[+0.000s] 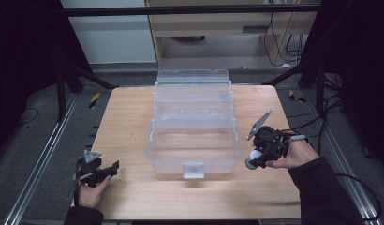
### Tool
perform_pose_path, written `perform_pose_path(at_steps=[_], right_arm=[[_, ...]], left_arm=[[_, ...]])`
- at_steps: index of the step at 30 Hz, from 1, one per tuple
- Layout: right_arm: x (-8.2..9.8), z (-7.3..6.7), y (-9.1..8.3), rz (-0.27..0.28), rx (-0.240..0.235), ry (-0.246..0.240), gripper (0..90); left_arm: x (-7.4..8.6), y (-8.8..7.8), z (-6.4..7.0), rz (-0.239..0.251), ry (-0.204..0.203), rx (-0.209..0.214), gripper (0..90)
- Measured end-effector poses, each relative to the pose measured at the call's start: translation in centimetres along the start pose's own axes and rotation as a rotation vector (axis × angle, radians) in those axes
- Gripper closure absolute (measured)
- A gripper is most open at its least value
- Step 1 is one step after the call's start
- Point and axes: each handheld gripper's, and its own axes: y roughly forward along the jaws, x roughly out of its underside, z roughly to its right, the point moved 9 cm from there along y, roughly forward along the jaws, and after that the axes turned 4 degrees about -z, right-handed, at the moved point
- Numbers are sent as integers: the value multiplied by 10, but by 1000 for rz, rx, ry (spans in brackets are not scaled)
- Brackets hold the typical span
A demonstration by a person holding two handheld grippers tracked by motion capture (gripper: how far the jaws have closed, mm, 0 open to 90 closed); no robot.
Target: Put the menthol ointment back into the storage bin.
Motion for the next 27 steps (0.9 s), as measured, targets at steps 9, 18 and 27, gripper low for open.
perform_pose_path(at_steps=[9,18,27], right_arm=[[-20,3,-11,15,0,-18,505],[-41,8,-16,33,1,-22,505],[-60,14,-1,51,-14,-33,505]], left_arm=[[0,0,1,-3,6,2,278],[0,0,1,0,4,2,279],[0,0,1,0,7,3,279]])
